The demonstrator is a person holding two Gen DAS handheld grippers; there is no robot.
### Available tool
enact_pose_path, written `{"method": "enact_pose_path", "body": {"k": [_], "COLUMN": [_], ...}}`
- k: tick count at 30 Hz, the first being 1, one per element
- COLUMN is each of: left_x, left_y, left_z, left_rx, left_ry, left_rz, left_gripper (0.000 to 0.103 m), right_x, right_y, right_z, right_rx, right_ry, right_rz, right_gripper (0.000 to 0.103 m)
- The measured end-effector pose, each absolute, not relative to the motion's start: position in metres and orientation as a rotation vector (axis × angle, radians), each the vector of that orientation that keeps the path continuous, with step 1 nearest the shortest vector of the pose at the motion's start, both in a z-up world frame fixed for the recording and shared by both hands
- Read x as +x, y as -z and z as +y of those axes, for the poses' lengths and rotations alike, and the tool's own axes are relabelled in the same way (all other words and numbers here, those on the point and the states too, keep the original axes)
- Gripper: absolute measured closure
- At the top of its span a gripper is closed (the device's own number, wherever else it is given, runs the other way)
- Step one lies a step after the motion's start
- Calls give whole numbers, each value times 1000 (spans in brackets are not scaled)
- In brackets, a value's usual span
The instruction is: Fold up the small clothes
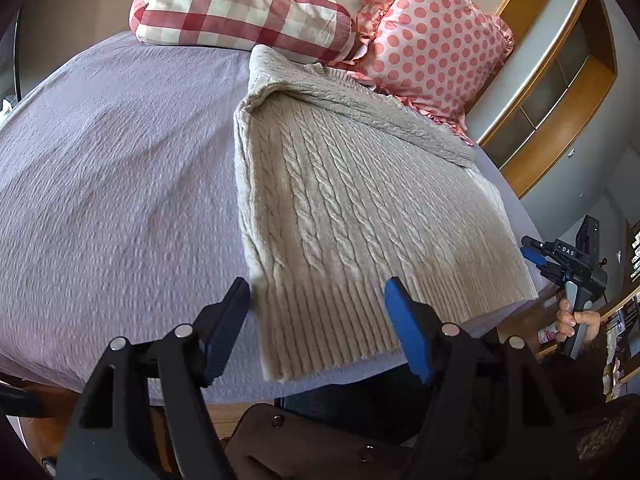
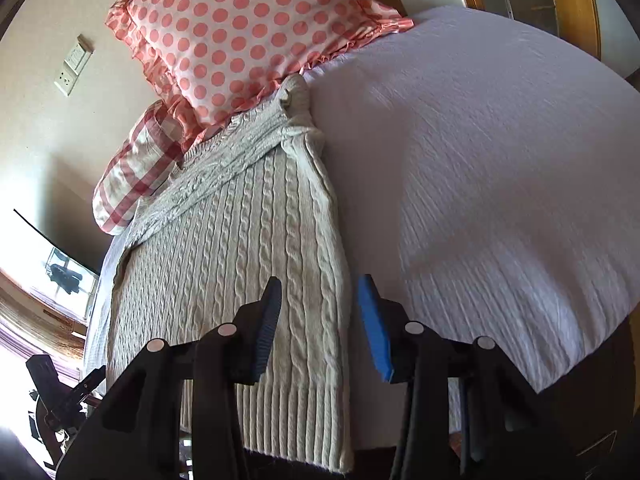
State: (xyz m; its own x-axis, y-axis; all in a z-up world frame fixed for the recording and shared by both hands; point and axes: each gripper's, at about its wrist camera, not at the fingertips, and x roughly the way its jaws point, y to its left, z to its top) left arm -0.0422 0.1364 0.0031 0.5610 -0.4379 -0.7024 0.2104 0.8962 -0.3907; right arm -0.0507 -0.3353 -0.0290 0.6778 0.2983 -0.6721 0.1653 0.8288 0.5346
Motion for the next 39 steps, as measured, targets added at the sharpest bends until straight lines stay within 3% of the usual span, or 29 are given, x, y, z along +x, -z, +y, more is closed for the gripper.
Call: {"method": "enact_pose_path", "body": {"k": [3,6,8,14,19,23,28,36,37,39], "left_x": [-57,-65,-62,-25,81,190,293,348,341,324], "left_y": [-2,-2,1,-27,-80,-92,-66,-46,-51,-60], "left_z": [130,125,125,130,148,157,154,164,170,181], "left_rx": [-262,-246,-282,-339,-372,-399,-396,-386,-408,-420], "left_ry": [368,340,369,465,393,281,175,92,108,153], "left_rz": [885,886,909,835,725,713,809,846,824,806], "left_gripper": [41,63,94,96,97,97,101,102,97,75], "right_x": [-72,-84,-87,-56,50,159,251,286,288,290], "right_y": [33,38,36,-31,-76,-60,-16,22,19,14], "right_z": [-329,-319,-315,-333,-339,-344,-346,-357,-358,-363], "right_rx": [615,606,610,688,717,789,850,970,970,984], "right_ry": [-125,-195,-235,-319,-323,-233,-86,134,126,103], "right_rz": [807,831,821,554,444,500,611,695,719,745], "right_gripper": [70,90,94,95,95,95,95,94,91,86]}}
